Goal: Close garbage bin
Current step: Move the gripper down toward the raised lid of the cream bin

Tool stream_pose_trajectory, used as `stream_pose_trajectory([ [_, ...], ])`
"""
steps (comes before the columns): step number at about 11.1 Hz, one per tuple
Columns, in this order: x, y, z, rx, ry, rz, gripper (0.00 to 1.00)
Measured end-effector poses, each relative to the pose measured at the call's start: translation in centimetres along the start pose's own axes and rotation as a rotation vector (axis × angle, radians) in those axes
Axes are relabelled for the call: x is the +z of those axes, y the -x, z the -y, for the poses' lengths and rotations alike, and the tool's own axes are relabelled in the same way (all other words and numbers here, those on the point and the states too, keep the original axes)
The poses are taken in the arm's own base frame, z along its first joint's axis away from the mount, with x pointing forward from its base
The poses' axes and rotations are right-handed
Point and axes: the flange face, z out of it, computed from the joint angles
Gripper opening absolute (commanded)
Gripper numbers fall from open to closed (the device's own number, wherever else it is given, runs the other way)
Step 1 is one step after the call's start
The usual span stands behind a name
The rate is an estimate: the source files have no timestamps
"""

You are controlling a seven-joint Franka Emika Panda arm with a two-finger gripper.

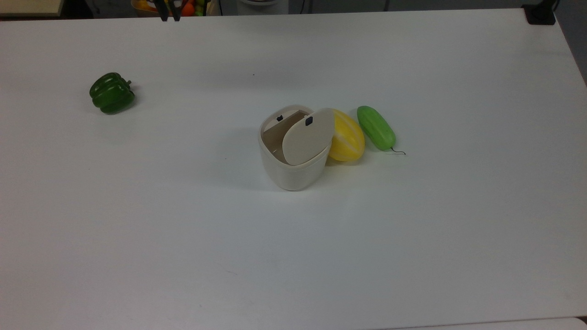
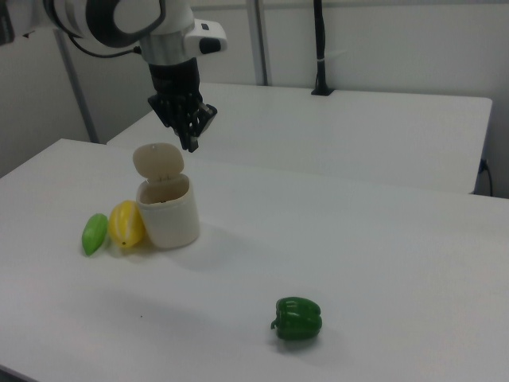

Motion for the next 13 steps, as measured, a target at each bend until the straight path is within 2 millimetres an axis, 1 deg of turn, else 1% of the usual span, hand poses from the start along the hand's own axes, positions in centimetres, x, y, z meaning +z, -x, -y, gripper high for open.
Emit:
stream_pose_trajectory([
  [2,1.2,-1.1,0.1,-0.063,-0.037,-0.024,0.0],
  [4,2.2,-2.6,0.8,-0.085,-0.09,-0.087,0.0],
  [5,2.6,-3.4,1.7,-0.1,-0.1,-0.116,0.0],
  [7,2.9,-4.9,3.8,-0.094,-0.186,-0.205,0.0],
  [10,5.9,-6.4,4.5,-0.058,-0.299,-0.211,0.0],
  [13,8.2,-7.2,6.8,-0.053,-0.388,-0.185,0.0],
])
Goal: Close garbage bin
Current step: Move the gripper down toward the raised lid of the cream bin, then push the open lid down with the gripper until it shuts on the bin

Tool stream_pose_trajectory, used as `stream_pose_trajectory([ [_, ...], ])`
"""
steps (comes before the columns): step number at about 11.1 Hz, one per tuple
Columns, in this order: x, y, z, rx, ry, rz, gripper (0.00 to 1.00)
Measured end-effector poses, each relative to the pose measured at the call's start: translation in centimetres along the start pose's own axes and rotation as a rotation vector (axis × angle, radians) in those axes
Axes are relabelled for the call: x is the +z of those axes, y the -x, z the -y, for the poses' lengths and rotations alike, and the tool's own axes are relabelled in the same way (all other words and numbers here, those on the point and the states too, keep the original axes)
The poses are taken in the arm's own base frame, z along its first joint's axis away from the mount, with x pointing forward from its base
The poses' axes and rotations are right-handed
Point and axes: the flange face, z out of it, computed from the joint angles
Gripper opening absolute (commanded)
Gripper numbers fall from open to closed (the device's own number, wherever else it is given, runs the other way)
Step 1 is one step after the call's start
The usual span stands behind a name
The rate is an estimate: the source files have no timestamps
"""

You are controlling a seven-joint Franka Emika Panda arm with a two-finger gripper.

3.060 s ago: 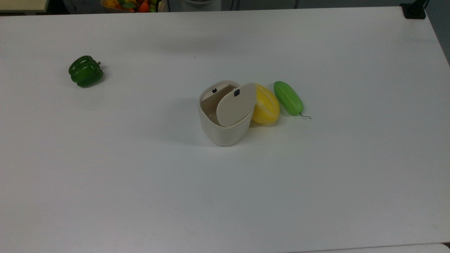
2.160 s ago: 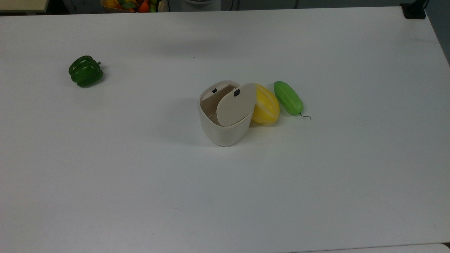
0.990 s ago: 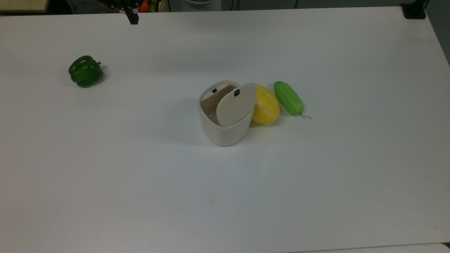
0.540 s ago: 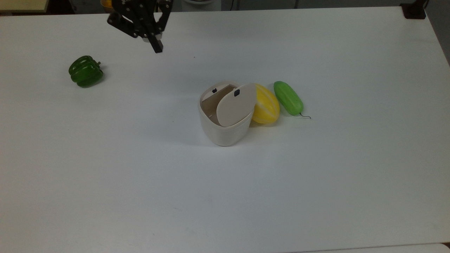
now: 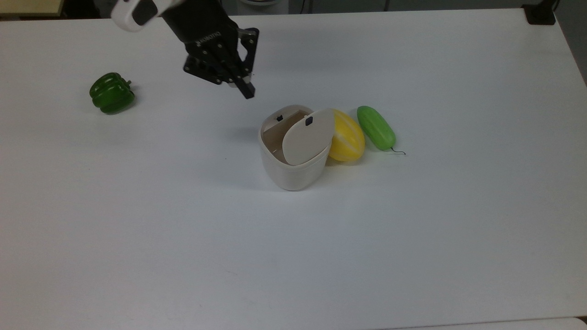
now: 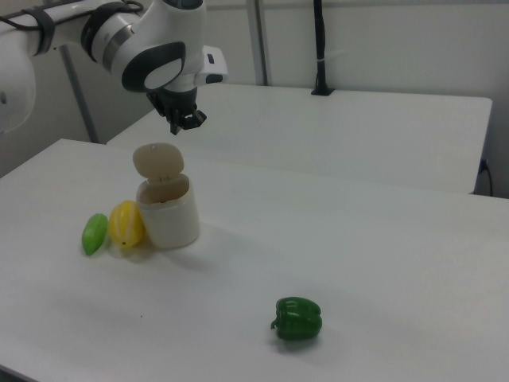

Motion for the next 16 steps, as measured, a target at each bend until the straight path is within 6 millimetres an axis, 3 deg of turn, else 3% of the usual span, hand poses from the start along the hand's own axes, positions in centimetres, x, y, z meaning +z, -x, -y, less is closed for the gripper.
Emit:
stream_pose_trajectory([
  [5,3.9,0.0,2.8,-0.026,-0.046,0.048,0.0],
  [9,7.4,0.2,3.7,-0.032,-0.063,0.097,0.0],
  [16,6.8,-0.4,4.6,-0.032,-0.096,0.071,0.0],
])
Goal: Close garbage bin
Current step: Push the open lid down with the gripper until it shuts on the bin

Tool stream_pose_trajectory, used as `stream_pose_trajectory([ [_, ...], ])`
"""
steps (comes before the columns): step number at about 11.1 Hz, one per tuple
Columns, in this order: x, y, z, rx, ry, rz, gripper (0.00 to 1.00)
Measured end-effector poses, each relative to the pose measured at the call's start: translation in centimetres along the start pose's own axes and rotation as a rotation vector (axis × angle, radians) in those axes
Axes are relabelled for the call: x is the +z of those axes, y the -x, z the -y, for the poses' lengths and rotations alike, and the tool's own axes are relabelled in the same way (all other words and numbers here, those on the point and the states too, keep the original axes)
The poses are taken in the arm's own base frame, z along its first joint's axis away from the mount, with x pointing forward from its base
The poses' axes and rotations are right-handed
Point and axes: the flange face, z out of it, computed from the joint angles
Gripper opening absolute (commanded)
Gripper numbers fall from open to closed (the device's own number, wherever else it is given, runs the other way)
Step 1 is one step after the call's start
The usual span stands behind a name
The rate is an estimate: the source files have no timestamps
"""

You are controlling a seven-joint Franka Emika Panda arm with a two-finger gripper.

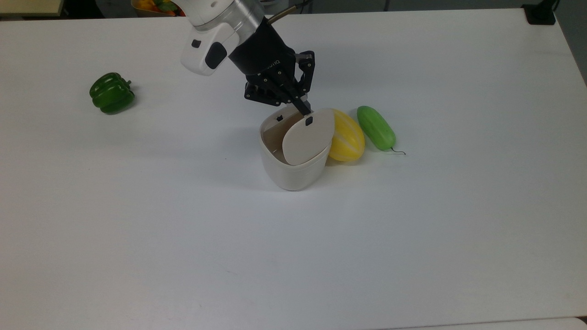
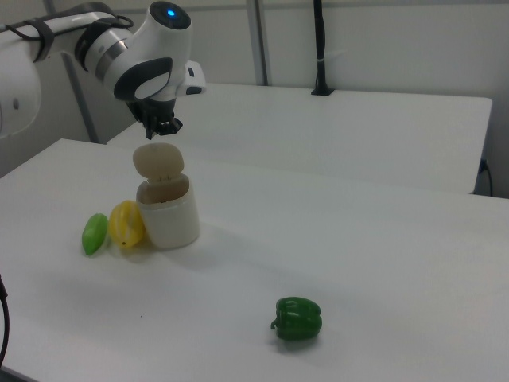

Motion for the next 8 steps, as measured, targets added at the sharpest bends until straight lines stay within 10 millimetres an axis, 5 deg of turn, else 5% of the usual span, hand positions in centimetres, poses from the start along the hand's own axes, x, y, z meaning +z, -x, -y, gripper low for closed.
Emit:
stream_pose_trajectory([
  [4,1.9,-0.7,0.8,-0.01,0.001,-0.034,0.0],
  [8,1.6,-0.8,0.5,-0.035,0.022,-0.04,0.0],
])
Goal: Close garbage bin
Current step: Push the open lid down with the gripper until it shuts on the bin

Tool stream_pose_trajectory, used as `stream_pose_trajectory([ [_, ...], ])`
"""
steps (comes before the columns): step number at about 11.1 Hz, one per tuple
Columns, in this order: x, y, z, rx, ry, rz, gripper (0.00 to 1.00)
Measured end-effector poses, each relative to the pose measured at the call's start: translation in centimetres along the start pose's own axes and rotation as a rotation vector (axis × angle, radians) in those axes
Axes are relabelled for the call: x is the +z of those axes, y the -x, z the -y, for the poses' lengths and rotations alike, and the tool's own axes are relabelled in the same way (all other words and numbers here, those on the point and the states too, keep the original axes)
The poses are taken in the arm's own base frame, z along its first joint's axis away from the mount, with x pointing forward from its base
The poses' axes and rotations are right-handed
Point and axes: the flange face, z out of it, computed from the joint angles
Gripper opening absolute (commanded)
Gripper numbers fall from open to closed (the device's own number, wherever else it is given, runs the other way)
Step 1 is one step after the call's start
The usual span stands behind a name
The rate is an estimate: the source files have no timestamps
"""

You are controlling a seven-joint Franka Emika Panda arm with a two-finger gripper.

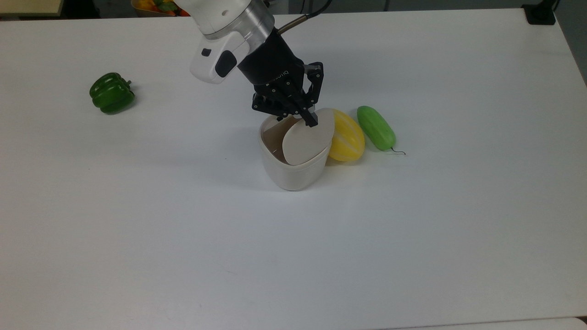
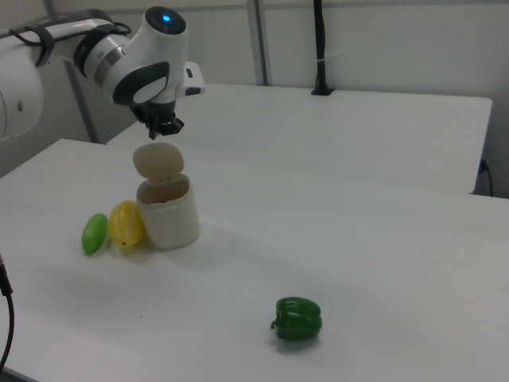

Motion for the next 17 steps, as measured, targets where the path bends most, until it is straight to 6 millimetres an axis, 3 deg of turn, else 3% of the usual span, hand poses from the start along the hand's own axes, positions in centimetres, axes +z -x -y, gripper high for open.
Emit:
stream_pose_trajectory([
  [5,0.9,0.4,0.4,-0.154,0.169,0.071,0.0],
  [10,1.2,1.7,-0.8,-0.275,0.24,0.205,0.0],
  [17,4.8,3.1,-2.4,-0.312,0.287,0.309,0.0],
])
